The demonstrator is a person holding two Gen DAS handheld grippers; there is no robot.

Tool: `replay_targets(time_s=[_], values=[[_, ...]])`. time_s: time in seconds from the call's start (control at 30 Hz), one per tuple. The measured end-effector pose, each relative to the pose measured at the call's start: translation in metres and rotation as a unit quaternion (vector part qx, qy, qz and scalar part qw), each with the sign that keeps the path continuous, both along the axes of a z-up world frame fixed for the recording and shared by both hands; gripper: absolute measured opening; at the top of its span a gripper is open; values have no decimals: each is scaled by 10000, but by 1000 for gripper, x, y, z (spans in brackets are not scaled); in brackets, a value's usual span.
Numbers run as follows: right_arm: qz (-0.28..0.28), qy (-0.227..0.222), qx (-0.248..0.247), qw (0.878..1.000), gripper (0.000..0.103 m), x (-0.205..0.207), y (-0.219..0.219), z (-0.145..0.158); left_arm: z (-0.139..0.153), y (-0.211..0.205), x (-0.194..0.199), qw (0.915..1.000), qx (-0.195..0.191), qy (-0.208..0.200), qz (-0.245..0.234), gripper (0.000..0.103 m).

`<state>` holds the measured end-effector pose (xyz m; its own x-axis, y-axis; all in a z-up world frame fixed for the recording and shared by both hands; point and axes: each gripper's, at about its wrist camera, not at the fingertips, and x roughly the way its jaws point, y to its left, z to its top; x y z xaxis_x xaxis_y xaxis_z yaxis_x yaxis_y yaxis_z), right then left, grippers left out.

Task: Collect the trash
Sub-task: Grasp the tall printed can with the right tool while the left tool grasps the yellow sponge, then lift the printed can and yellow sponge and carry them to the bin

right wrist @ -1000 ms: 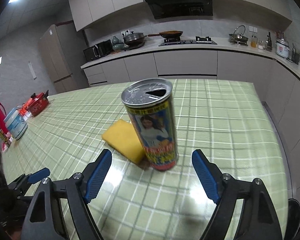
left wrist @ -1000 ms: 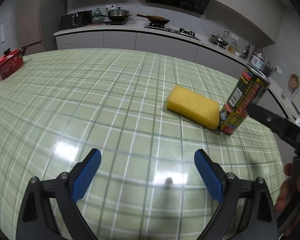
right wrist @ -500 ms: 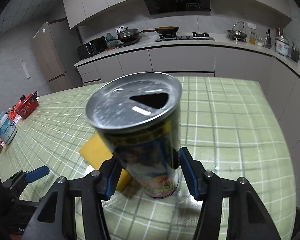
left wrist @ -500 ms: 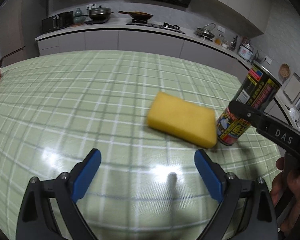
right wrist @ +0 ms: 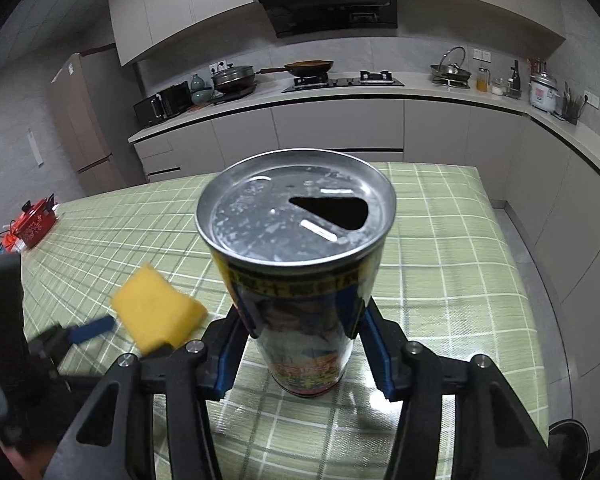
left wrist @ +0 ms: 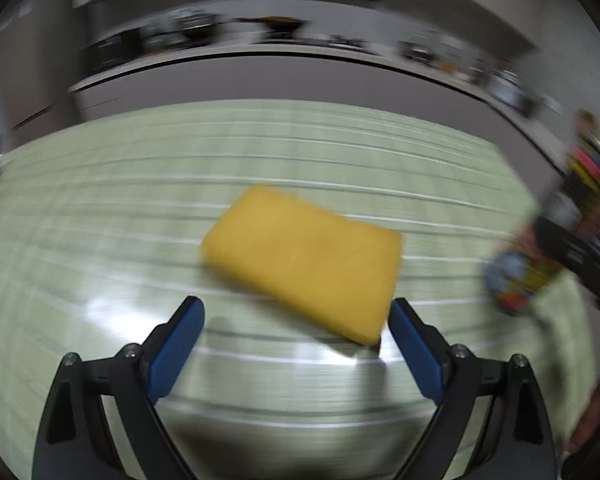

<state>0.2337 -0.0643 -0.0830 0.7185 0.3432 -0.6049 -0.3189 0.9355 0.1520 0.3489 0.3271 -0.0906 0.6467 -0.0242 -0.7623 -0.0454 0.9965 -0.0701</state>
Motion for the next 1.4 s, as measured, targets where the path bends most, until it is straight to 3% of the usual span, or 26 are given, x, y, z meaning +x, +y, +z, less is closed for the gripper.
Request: replay_targets(time_s=[0.13, 0.27, 0.4, 0.5, 0.57, 0.73, 0.83, 1.0, 1.07, 1.17, 1.3, 1.33, 1.37, 1.4], values=[[63, 3, 69, 10000, 56, 1, 4, 0, 6, 43, -10, 9966, -667, -88, 477, 91], [112, -21, 41, 9999, 56, 4, 11, 0, 16, 20, -15, 9956, -775, -401, 353, 92], [122, -29, 12, 9999, 56, 6, 12, 0, 7, 5, 5, 9969, -648, -210, 398, 93], [111, -65, -19, 9999, 56, 11, 14, 1, -2, 11, 21, 9952, -782, 1, 582, 92], [87, -135, -49, 9999, 55, 15, 16, 1, -3, 11, 27, 9968, -547, 29, 577, 92], [75, -137, 33, 9999, 55, 15, 17, 1, -2, 17, 12, 9993, -314, -24, 188, 70], [36, -132, 102, 9999, 55, 8, 15, -1, -1, 18, -4, 9996, -290, -41, -31, 65], [-21, -136, 71, 9999, 56, -2, 15, -1, 0, 18, -26, 9992, -352, -87, -186, 65], [-49, -122, 80, 9999, 56, -2, 15, -1, 2, 14, -23, 9990, -404, -75, -164, 70], [-104, -75, 76, 9999, 68, -3, 15, -2, 3, 15, -21, 9990, -435, -67, -29, 75], [-64, -15, 28, 10000, 68, -3, 18, -4, 1, 12, -16, 9993, -346, -57, 116, 75], [-4, 14, 15, 10000, 66, -2, 20, -5, 1, 11, -16, 9993, -336, -46, 150, 75], [46, 26, 6, 10000, 58, -2, 22, -5, 1, 11, -15, 9992, -379, -69, 145, 73], [95, 40, -18, 9999, 57, -3, 24, -5, 1, 10, -15, 9992, -364, -81, 142, 68]])
